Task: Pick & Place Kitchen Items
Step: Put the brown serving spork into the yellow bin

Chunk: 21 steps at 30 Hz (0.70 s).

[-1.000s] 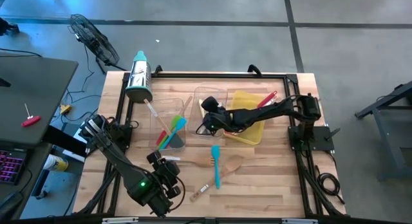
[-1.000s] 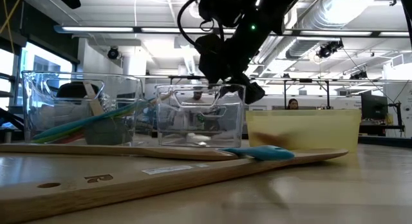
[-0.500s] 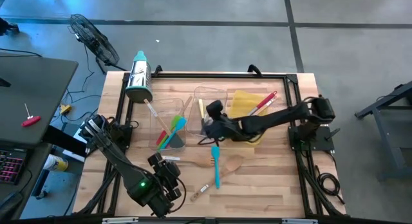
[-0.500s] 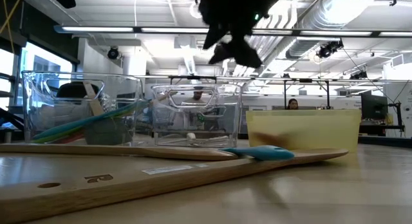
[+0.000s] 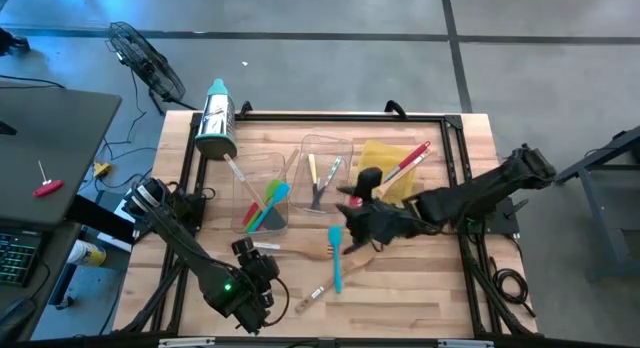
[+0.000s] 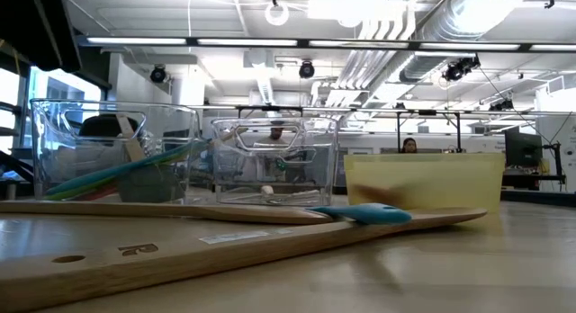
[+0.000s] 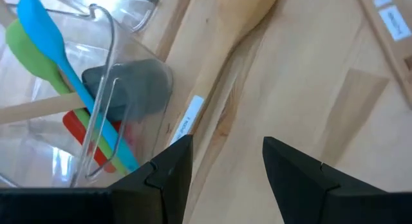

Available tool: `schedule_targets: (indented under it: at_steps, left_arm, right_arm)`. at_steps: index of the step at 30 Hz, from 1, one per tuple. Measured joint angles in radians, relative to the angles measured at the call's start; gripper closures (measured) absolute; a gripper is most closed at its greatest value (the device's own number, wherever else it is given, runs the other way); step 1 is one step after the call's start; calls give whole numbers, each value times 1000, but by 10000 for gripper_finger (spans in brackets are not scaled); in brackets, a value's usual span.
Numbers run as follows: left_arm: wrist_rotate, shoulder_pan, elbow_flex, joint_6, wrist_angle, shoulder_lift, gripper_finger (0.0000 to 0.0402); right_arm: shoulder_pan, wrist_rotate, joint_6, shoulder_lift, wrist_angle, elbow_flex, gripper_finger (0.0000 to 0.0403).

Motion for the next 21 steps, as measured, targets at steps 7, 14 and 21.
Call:
schedule_targets:
  at_steps: [7,14,21]
  left_arm:
    - [172,87,-7,201,92,0,219]
    - [323,217,-7,571,192,0,219]
    - [347,342,-7,808,217,0,219]
  right_arm:
    - [73,-228,216,-43,-34,0,213]
    - [107,-376,311,-44,-34,0,213]
    - [132,-613,419,-44,-34,0,213]
